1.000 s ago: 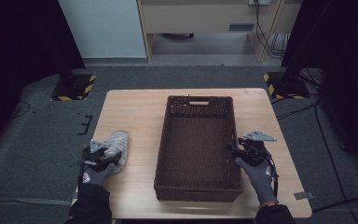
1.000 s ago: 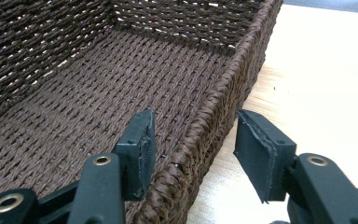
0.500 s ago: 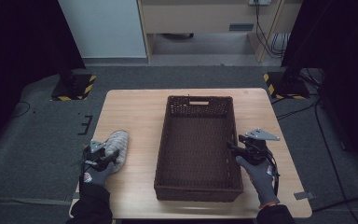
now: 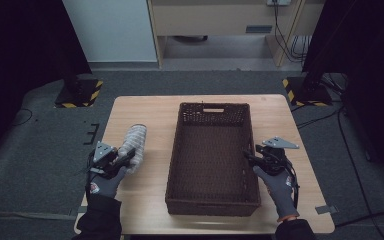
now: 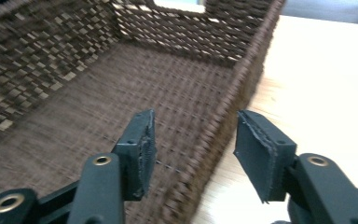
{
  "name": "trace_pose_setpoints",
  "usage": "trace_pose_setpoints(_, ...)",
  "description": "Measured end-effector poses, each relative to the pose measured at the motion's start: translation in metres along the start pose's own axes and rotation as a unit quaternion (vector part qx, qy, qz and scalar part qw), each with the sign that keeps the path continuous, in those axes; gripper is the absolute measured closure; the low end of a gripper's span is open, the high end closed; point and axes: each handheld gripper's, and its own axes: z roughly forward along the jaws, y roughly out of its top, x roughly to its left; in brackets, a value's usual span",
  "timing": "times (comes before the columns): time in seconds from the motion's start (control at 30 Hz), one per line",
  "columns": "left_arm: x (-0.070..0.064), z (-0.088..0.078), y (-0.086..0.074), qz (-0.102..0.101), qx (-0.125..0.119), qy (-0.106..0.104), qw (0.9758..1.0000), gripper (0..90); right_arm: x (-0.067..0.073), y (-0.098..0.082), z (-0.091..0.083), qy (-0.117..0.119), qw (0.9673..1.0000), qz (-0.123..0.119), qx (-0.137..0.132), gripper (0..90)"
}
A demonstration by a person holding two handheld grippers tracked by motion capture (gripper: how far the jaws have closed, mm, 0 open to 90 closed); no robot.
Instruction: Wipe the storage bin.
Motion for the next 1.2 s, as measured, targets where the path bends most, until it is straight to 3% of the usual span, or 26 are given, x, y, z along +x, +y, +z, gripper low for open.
trace_pose_setpoints(0.23,-0.009,0.009,0.012,0.007,-0.010,-0.013,0.9998,59.5,0.000,-0.004,0.008,-0.012,0.9997,-0.008,0.020,51.9)
trace_pose_setpoints(0.37,-0.012,0.024,0.021,-0.001,-0.010,-0.021,0.9997,59.3,-0.003,-0.006,0.011,0.008,0.9998,0.005,0.020,59.2)
trace_pose_setpoints(0.5,-0.014,0.039,0.032,0.001,-0.018,-0.027,0.9995,58.9,-0.002,-0.005,0.012,0.001,0.9997,-0.009,0.021,62.0)
trace_pose_setpoints(0.77,-0.016,0.066,0.049,0.012,-0.021,-0.031,0.9992,58.7,0.001,-0.003,0.017,0.025,0.9995,-0.011,0.014,63.1)
trace_pose_setpoints(1.0,-0.012,0.091,0.060,0.002,-0.026,-0.032,0.9991,58.7,0.007,-0.002,0.019,0.036,0.9990,-0.021,0.016,63.9)
trace_pose_setpoints(1.2,-0.016,0.120,0.065,-0.002,-0.029,-0.040,0.9988,58.7,0.007,-0.002,0.019,0.038,0.9989,-0.021,0.016,63.6)
